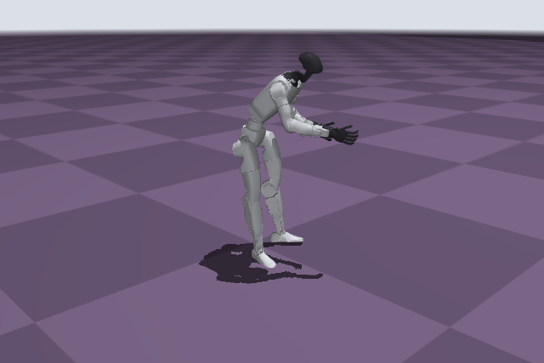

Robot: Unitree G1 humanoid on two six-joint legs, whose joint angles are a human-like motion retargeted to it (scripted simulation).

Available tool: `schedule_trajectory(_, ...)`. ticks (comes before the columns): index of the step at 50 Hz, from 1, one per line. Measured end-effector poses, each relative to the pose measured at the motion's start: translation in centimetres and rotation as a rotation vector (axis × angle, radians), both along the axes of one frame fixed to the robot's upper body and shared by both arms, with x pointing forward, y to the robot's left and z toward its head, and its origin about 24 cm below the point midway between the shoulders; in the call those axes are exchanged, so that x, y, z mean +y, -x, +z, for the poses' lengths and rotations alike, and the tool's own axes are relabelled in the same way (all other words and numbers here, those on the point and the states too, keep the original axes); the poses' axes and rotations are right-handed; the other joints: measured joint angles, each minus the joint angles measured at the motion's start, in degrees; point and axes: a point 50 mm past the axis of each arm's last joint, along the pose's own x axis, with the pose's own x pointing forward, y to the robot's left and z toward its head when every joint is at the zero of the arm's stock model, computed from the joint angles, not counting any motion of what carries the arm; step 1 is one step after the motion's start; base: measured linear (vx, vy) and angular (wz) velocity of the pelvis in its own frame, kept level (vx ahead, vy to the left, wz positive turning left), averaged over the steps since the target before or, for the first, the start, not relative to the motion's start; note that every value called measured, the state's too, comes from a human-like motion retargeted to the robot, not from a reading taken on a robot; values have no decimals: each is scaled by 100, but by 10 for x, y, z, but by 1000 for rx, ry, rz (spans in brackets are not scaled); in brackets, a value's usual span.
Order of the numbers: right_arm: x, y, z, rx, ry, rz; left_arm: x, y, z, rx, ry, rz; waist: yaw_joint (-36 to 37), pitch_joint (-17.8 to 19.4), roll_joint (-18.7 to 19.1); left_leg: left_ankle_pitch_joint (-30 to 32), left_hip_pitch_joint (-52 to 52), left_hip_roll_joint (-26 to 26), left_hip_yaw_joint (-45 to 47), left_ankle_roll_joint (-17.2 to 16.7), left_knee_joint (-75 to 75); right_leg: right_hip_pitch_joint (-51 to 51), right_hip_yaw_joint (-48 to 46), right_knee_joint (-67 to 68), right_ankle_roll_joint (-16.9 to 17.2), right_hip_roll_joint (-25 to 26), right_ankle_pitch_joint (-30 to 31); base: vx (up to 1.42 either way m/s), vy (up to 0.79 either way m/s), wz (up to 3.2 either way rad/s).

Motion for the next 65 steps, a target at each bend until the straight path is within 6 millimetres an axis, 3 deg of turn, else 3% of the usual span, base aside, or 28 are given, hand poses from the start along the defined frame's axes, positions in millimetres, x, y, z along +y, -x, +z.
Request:
schedule_trajectory(3, 0, -3, 75, -146, 46, -62, -20, -34, 68, -133, 14, 15, 173, -245, -79, 76, -372, 1, 44, 0, 0, -337, 8, -107, 0, 16, 163, -9, 8, -4)
schedule_trajectory(5, -12, -8, 109, -155, 75, -135, -36, -55, 104, -150, -29, 50, 286, -301, -96, 108, -476, -1, 33, 0, 0, -424, -22, -119, 0, 15, 209, -7, 8, 0)
schedule_trajectory(7, -32, -20, 123, -97, 95, -222, -53, -73, 123, -114, -126, 106, 352, -230, -57, 116, -385, -15, -33, 0, 0, -315, -101, -74, 0, 0, 185, -7, 7, 33)
schedule_trajectory(9, -56, -33, 118, -4, 89, -308, -67, -88, 125, -53, -253, 153, 298, 26, 66, 87, -7, -60, -197, 0, 0, 87, -264, 65, 0, -51, 55, -5, 6, 51)
schedule_trajectory(11, -76, -41, 110, 69, 54, -383, -80, -96, 121, -20, -377, 161, 373, 30, 100, 80, 8, -69, -240, 0, 0, 120, -314, 81, 0, -64, 45, 1, 7, 20)
schedule_trajectory(13, -88, -49, 91, 135, 12, -415, -90, -98, 109, 0, -457, 127, 437, 16, 113, 59, -11, -79, -270, 0, 0, 110, -340, 103, 0, -87, 34, 6, 9, 2)
schedule_trajectory(15, -86, -54, 64, 191, -40, -386, -95, -94, 91, 5, -494, 63, 695, -323, -45, 55, -436, -37, -111, 0, 0, -337, -181, -30, 0, -54, 178, 12, 12, -43)
schedule_trajectory(17, -75, -59, 15, 278, -65, -300, -89, -86, 56, 45, -475, -2, 688, -346, -88, -5, -407, -67, -122, 0, 0, -312, -166, -2, 0, -107, 145, 14, 13, -10)
schedule_trajectory(18, -68, -58, -12, 324, -76, -247, -83, -80, 36, 71, -455, -28, 666, -352, -117, -36, -396, -87, -126, 0, 0, -301, -157, 10, 0, -138, 129, 13, 14, 25)
schedule_trajectory(20, -54, -47, -78, 442, -89, -149, -65, -63, -11, 159, -399, -59, 407, -27, -28, -119, 29, -175, -311, 0, 0, 160, -312, 173, 0, -259, -53, 12, 14, 56)
schedule_trajectory(23, -36, -18, -150, 586, -124, -62, -31, -28, -73, 295, -331, -59, 357, -6, -108, -184, -25, -261, -322, 0, 0, 134, -313, 158, 0, -357, -66, 12, 15, 21)
schedule_trajectory(25, -30, 1, -184, 659, -142, -52, -11, -2, -104, 377, -294, -52, 377, 9, -113, -210, -97, -327, -343, 0, 0, 94, -337, 141, 0, -424, -63, 8, 15, 21)
schedule_trajectory(28, -30, 15, -202, 684, -135, -76, 10, 30, -123, 424, -252, -50, 500, 27, -16, -225, -168, -434, -415, 0, 0, 97, -427, 109, 0, -520, -51, 4, 13, 33)
schedule_trajectory(30, -30, 15, -190, 625, -118, -88, 18, 40, -116, 383, -233, -44, 620, 24, 83, -225, -198, -505, -485, 0, 0, 126, -509, 95, 0, -583, -46, 1, 11, 44)
schedule_trajectory(32, -28, 7, -157, 502, -98, -89, 21, 36, -93, 279, -219, -24, 738, 12, 176, -221, -202, -571, -575, 0, 0, 183, -604, 101, 0, -648, -53, 0, 10, 51)
schedule_trajectory(37, -12, -5, -34, 110, -91, -70, 13, -1, -5, -23, -149, 41, 893, -22, 245, -212, -124, -706, -836, 0, 0, 396, -864, 219, 0, -811, -137, 0, 8, 56)
schedule_trajectory(41, 2, -2, 52, -104, -66, -62, -4, -41, 58, -127, -123, 96, 907, -34, 115, -210, -22, -758, -1043, 0, 0, 571, -1073, 401, 0, -907, -256, 1, 4, 52)
schedule_trajectory(44, 5, -5, 88, -136, -14, -82, -16, -68, 83, -99, -163, 163, 945, -51, -30, -219, 40, -765, -1168, 0, 0, 666, -1202, 536, 0, -947, -347, 2, 1, 40)
schedule_trajectory(47, -1, -17, 94, -67, -14, -115, -30, -89, 81, 3, -209, 199, 1041, -89, -159, -242, 72, -757, -1278, 0, 0, 730, -1304, 636, 0, -969, -433, 6, -1, 32)
schedule_trajectory(50, -12, -31, 75, 56, -122, -161, -43, -95, 54, 122, -232, 151, 1164, -74, -259, -292, 119, -754, -1388, 0, 0, 817, -1388, 706, 0, -999, -523, 11, -2, 30)
schedule_trajectory(52, -19, -39, 46, 156, -236, -192, -48, -88, 25, 186, -245, 77, 1222, -38, -306, -336, 174, -766, -1478, 0, 0, 910, -1457, 752, 0, -1033, -594, 14, -2, 37)
schedule_trajectory(56, -26, -37, -46, 370, -416, -248, -36, -50, -46, 290, -278, -74, 1267, 48, -440, -420, 260, -807, -1656, 0, 0, 1080, -1614, 844, 0, -1109, -732, 14, -1, 39)
schedule_trajectory(60, -36, -10, -154, 606, -401, -335, -3, 4, -106, 429, -268, -147, 1314, 61, -602, -467, 187, -836, -1786, 0, 0, 1078, -1768, 908, 0, -1149, -823, 10, 0, 31)
schedule_trajectory(63, -48, 14, -217, 788, -346, -394, 20, 36, -130, 517, -228, -155, 1391, 61, -682, -475, 67, -843, -1842, 0, 0, 1001, -1866, 929, 0, -1150, -859, 5, 1, 22)
schedule_trajectory(65, -53, 25, -240, 867, -336, -408, 31, 49, -133, 533, -203, -151, 1450, 61, -713, -475, 11, -847, -1879, 0, 0, 975, -1931, 940, 0, -1145, -883, 2, 1, 22)
